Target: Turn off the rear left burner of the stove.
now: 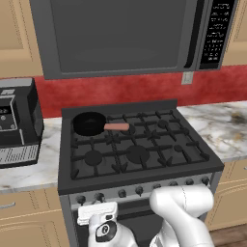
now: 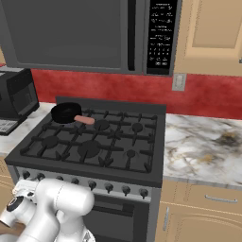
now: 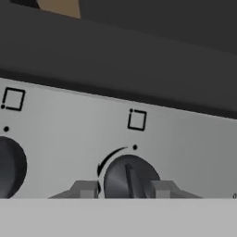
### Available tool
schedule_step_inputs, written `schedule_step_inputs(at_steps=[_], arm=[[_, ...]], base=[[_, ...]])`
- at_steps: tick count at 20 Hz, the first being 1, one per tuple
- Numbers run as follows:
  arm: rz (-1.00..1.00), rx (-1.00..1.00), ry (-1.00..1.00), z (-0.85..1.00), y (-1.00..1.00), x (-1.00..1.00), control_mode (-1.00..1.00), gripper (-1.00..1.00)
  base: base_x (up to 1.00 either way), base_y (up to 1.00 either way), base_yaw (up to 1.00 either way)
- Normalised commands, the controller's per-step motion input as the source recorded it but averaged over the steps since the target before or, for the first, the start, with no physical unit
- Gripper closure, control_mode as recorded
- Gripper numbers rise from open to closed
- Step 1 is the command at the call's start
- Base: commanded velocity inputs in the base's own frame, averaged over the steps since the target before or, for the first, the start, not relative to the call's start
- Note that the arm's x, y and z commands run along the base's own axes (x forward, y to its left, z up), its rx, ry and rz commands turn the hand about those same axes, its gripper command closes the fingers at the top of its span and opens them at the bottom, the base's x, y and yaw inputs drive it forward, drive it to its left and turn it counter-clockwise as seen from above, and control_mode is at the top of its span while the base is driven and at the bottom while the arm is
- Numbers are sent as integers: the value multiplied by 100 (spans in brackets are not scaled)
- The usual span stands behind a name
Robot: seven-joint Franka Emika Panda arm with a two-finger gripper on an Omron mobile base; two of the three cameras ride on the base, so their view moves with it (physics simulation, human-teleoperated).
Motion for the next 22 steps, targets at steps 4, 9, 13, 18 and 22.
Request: schedule_step_inputs(at_steps=[4,9,13,18,22], arm=[[-1,20,0,16,0,17,-100,100],[-1,22,0,18,0,21,-100,100],[-1,23,0,21,0,20,-100,100],[-1,25,0,23,0,17,-100,100],[-2,27,0,27,0,13,-100,100]], base=[[0,0,0],[0,0,0],[0,0,0],[0,0,0],[0,0,0]])
